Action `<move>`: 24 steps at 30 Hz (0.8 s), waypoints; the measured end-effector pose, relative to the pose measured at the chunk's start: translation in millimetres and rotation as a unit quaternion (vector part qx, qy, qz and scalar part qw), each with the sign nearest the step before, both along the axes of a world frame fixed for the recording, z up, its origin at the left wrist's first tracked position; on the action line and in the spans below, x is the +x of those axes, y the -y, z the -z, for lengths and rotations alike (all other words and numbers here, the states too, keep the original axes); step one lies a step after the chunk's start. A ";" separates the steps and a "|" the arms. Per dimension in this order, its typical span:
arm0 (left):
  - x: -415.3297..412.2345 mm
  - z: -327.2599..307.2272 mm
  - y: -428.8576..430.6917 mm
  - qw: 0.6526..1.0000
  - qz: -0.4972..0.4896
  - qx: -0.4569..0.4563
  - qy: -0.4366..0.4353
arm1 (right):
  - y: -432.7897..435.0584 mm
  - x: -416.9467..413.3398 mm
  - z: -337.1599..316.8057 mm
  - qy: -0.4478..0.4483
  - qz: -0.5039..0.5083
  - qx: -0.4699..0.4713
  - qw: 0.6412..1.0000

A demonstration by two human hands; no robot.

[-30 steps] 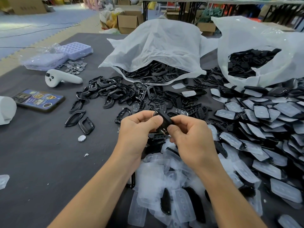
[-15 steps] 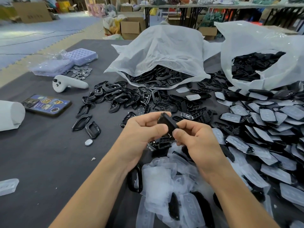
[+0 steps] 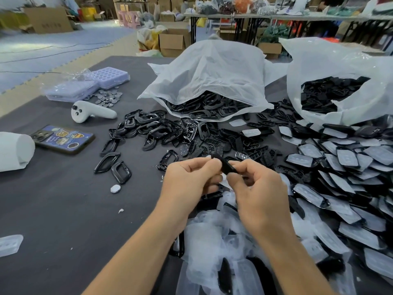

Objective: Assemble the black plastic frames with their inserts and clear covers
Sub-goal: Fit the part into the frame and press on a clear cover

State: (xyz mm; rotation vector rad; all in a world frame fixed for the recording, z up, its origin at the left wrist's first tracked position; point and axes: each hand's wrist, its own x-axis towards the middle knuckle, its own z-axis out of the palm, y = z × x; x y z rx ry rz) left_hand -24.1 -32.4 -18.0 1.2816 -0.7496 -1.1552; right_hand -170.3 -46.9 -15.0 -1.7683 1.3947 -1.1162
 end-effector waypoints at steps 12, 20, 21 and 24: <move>3.3 -4.7 2.2 0.997 -0.067 0.025 -0.034 | -7.7 10.0 -0.3 -0.075 -0.044 -0.138 0.987; 24.5 -2.6 6.3 0.995 -0.094 0.009 -0.009 | 4.2 5.9 -3.5 -0.298 0.014 -0.020 0.954; 24.6 -2.3 5.6 0.996 -0.092 0.007 -0.006 | 4.7 6.4 -3.4 -0.304 0.015 -0.022 0.952; 24.3 -1.3 5.3 0.996 -0.091 0.009 0.016 | 7.6 4.0 -1.4 -0.299 0.038 -0.029 0.953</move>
